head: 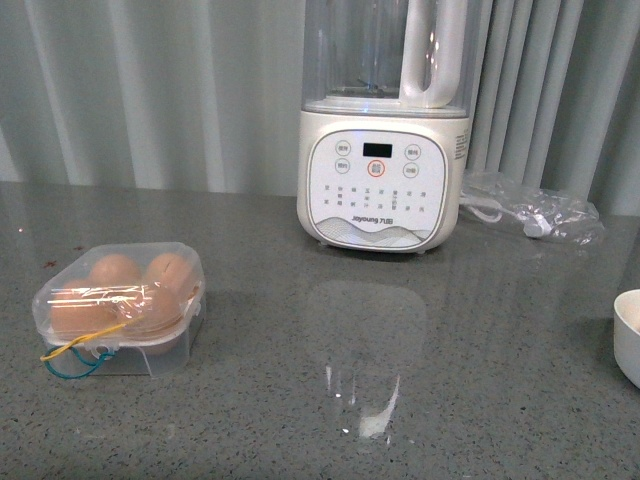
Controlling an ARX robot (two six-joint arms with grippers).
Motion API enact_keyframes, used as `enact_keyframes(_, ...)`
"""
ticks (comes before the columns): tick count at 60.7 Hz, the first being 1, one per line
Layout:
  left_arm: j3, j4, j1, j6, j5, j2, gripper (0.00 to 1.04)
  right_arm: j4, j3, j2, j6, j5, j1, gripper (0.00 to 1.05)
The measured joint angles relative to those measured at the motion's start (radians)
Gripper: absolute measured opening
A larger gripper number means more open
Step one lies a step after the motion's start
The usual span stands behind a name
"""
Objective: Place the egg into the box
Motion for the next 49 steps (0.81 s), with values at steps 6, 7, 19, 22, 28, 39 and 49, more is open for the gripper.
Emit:
enact_keyframes(6,-0.029,0.0,-0.034,0.0,-0.003,-0.028,0.04,0.0,0.0,0.0,0.0,-0.001,0.0,0.98)
enact_keyframes(7,-0.034,0.0,-0.037,0.0,-0.004,-0.034,0.04,0.0,0.0,0.0,0.0,-0.001,0.0,0.98)
enact_keyframes(19,-0.073,-0.005,-0.037,0.0,-0.011,-0.085,0.04,0.0,0.0,0.0,0.0,0.0,0.0,0.98)
enact_keyframes(22,-0.081,-0.01,-0.037,0.0,-0.011,-0.096,0.04,0.0,0.0,0.0,0.0,0.0,0.0,0.98)
enact_keyframes(28,-0.094,-0.017,-0.037,0.0,-0.01,-0.116,0.04,0.0,0.0,0.0,0.0,0.0,0.0,0.98)
enact_keyframes(39,-0.119,-0.161,-0.037,0.0,-0.01,-0.258,0.04,0.0,0.0,0.0,0.0,0.0,0.0,0.98)
enact_keyframes(49,-0.133,-0.169,-0.037,-0.002,-0.011,-0.319,0.04,0.0,0.0,0.0,0.0,0.0,0.0,0.98)
